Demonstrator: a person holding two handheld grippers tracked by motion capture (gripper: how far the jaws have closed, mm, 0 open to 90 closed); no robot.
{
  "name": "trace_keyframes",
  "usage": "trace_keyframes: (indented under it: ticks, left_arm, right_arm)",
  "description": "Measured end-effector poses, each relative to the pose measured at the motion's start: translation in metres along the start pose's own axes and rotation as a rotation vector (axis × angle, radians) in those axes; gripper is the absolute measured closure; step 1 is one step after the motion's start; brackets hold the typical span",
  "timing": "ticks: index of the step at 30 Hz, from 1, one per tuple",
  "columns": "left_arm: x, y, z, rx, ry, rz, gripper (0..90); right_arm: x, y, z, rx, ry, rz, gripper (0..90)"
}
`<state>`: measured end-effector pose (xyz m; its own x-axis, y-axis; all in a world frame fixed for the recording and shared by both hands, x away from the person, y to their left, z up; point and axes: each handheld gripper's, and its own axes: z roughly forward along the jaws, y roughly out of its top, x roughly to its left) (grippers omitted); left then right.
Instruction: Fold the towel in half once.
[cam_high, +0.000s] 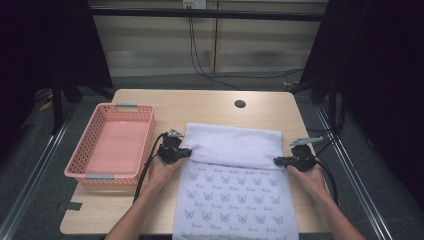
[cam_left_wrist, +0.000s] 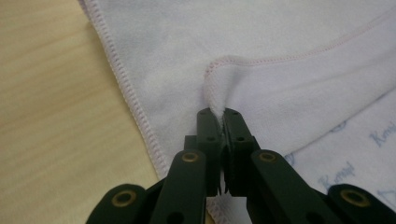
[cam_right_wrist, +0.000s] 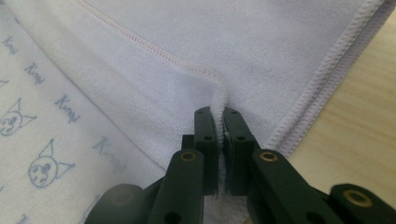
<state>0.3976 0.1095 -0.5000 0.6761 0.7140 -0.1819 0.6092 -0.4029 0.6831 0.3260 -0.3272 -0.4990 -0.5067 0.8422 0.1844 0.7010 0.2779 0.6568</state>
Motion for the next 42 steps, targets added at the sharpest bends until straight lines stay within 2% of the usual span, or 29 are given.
trace_keyframes:
  ticks: [2,5,6,9,12,14,16,17,18,21,23,25,27,28,29,31,35,37,39,40,42]
  left_arm:
    - [0.003,0.008,0.007,-0.005,0.001,0.001,87.2]
    - [0.011,0.02,0.015,0.011,0.029,-0.004,87.2]
    - [0.016,0.022,0.018,-0.006,0.026,-0.034,87.2]
    - [0.025,0.028,0.025,-0.026,0.03,-0.051,87.3]
    - [0.036,0.034,0.03,-0.04,0.018,-0.086,87.2]
    - [0.041,0.04,0.035,-0.04,0.035,-0.091,87.2]
    - [0.048,0.048,0.039,-0.023,0.047,-0.089,87.2]
    - [0.053,0.052,0.039,-0.009,0.05,-0.097,87.2]
    - [0.057,0.055,0.041,-0.008,0.059,-0.106,87.2]
    - [0.063,0.059,0.045,-0.018,0.073,-0.108,87.2]
    - [0.064,0.06,0.046,-0.019,0.07,-0.117,87.2]
    - [0.062,0.06,0.044,-0.01,0.069,-0.103,87.4]
    - [0.059,0.061,0.04,-0.006,0.061,-0.09,87.5]
    - [0.057,0.063,0.035,-0.022,0.045,-0.091,87.5]
    - [0.054,0.066,0.027,-0.062,0.036,-0.099,87.4]
    - [0.051,0.07,0.015,-0.089,0.014,-0.082,87.4]
    - [0.039,0.079,-0.024,-0.191,-0.053,-0.058,87.4]
    - [0.029,0.08,-0.044,-0.236,-0.072,-0.024,87.3]
    - [0.018,0.08,-0.06,-0.263,-0.076,0.013,87.3]
    - [0.014,0.08,-0.069,-0.279,-0.082,0.016,87.3]
    - [0.01,0.08,-0.082,-0.294,-0.11,0.009,87.3]
  right_arm:
    - [-0.007,0.003,0.003,-0.007,-0.001,0.018,86.4]
    - [-0.015,0.015,0.01,-0.006,-0.034,0.009,86.3]
    - [-0.018,0.018,0.014,-0.015,-0.031,0.012,86.3]
    - [-0.029,0.028,0.023,-0.038,-0.041,0.056,86.4]
    - [-0.037,0.038,0.032,-0.051,-0.05,0.068,86.4]
    - [-0.04,0.046,0.04,-0.061,-0.067,0.057,86.4]
    - [-0.044,0.053,0.047,-0.081,-0.077,0.078,86.4]
    - [-0.047,0.058,0.051,-0.08,-0.075,0.076,86.3]
    - [-0.048,0.063,0.054,-0.071,-0.094,0.069,86.2]
    - [-0.048,0.074,0.063,-0.07,-0.126,0.076,86.3]
    - [-0.05,0.076,0.066,-0.082,-0.125,0.089,86.3]
    - [-0.052,0.073,0.065,-0.097,-0.107,0.104,86.3]
    - [-0.052,0.073,0.061,-0.091,-0.097,0.105,86.4]
    - [-0.053,0.073,0.058,-0.102,-0.089,0.093,86.4]
    - [-0.054,0.075,0.05,-0.126,-0.082,0.091,86.5]
    - [-0.054,0.08,0.035,-0.187,-0.055,0.106,86.4]
    - [-0.051,0.092,-0.001,-0.271,-0.039,0.095,86.4]
    - [-0.048,0.097,-0.022,-0.313,-0.029,0.075,86.4]
    - [-0.042,0.1,-0.04,-0.355,-0.014,0.062,86.4]
    - [-0.039,0.1,-0.047,-0.361,-0.005,0.056,86.4]
    - [-0.036,0.098,-0.058,-0.372,0.044,0.07,86.4]
